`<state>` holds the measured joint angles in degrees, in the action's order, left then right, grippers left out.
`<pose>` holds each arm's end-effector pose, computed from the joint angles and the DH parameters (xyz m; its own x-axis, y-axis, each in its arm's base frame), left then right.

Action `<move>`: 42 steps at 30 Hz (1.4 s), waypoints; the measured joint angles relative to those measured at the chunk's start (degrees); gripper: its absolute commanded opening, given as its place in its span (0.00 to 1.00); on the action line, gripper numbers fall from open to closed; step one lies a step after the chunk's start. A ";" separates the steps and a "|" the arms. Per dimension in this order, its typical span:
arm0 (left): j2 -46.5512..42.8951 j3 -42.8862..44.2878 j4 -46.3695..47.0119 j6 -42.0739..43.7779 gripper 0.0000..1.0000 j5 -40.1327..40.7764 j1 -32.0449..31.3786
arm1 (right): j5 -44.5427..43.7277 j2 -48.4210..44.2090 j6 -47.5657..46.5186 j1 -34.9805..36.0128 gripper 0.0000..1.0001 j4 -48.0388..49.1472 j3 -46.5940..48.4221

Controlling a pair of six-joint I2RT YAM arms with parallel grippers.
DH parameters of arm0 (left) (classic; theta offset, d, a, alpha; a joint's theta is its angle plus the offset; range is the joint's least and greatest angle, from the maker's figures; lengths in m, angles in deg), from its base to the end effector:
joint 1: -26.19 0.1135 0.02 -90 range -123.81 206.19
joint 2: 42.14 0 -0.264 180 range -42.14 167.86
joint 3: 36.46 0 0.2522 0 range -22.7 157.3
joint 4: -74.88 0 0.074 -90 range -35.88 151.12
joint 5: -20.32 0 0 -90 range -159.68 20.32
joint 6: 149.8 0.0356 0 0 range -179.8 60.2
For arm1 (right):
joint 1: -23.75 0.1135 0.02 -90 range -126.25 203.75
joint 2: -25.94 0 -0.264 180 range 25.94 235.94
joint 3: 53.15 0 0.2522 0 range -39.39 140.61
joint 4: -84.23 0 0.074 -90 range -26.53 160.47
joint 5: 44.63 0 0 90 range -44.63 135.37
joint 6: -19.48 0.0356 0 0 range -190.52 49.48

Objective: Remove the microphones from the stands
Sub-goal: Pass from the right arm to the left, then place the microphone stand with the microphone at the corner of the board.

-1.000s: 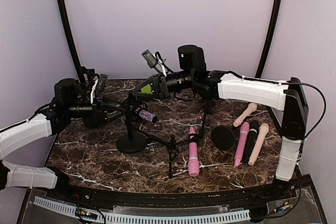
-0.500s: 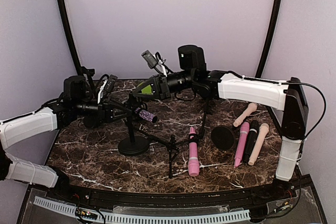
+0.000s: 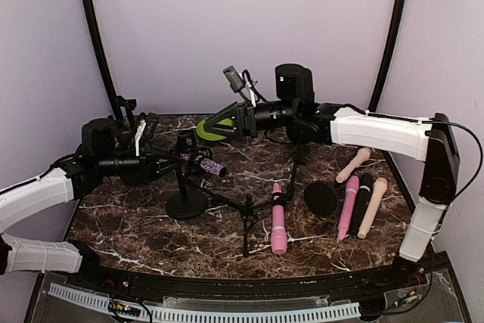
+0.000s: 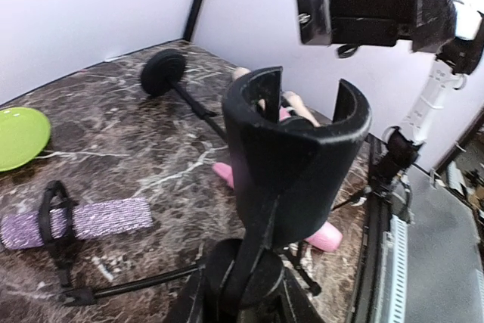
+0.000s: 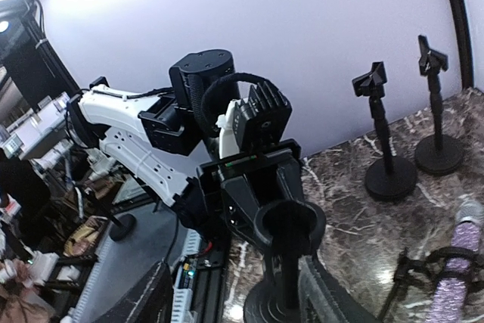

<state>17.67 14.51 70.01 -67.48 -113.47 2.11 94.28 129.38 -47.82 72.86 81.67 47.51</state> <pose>0.2030 -0.1177 0.2793 -0.3358 0.0444 -0.9409 0.8713 0.3942 -0.2924 0.2614 0.3428 0.3490 -0.4375 -0.1178 -0.8915 -0.8880 -0.0993 0.4489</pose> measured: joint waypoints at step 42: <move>-16.55 -23.28 6.43 -0.35 0.00 61.70 12.04 | -14.47 -18.56 4.04 -8.52 0.79 15.82 -21.27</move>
<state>1.12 -8.76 76.43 -67.83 -51.77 14.15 79.81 110.83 -43.78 64.33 97.49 26.24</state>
